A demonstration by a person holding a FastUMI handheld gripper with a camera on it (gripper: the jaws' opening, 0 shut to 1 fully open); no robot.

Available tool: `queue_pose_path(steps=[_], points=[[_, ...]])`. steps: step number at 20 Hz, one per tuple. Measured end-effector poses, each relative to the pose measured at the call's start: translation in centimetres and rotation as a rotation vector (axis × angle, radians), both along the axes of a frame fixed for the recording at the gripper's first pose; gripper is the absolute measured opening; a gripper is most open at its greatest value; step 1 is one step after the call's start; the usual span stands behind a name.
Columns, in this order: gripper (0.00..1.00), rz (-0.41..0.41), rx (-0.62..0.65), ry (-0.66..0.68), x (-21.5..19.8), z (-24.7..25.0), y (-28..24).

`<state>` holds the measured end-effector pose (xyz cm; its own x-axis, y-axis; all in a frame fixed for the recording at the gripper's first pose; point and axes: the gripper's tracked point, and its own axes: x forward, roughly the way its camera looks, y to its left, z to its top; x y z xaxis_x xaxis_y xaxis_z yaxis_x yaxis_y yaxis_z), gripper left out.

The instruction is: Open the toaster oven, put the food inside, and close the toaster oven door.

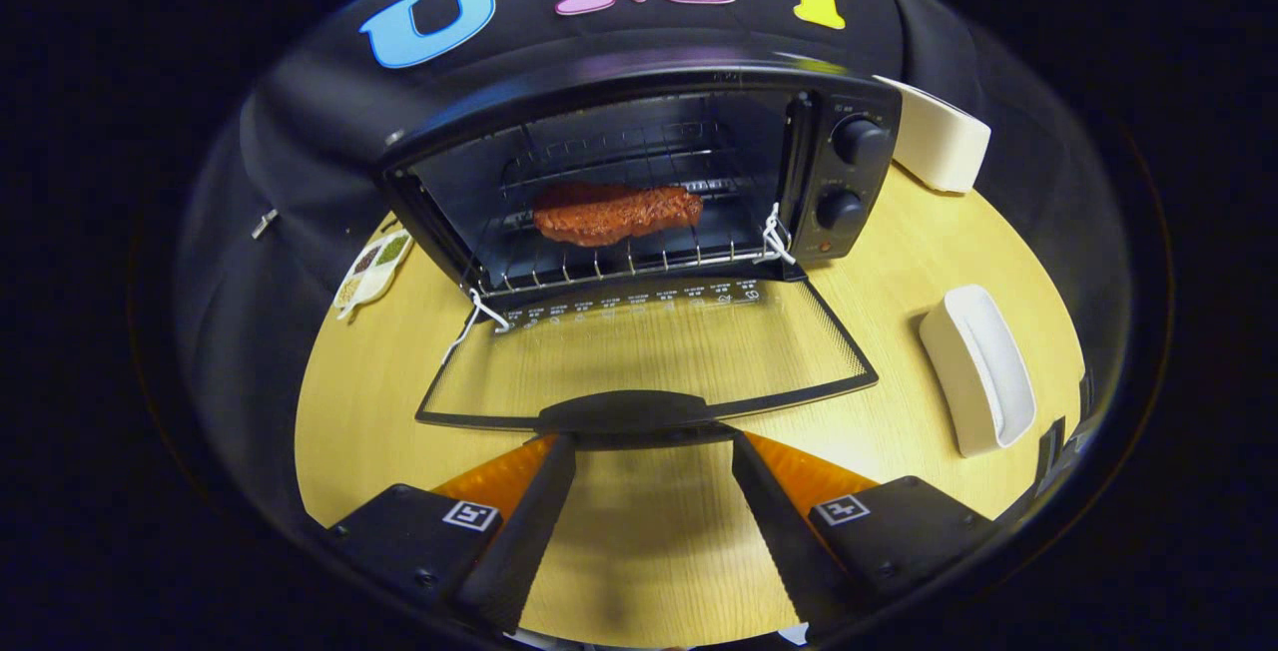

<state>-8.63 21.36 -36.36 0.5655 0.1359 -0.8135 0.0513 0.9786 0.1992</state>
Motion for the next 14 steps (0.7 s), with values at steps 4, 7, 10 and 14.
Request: queue_pose_path(steps=[4,7,10,14], points=[[0.98,-0.013,0.004,-0.027,0.4,1.4,-0.1],[0.98,-0.021,0.005,-0.069,1.2,2.9,-0.3],[0.98,-0.024,-0.005,-0.162,2.7,5.7,-0.3],[0.99,0.066,-0.072,-0.302,8.2,9.0,-0.2]])
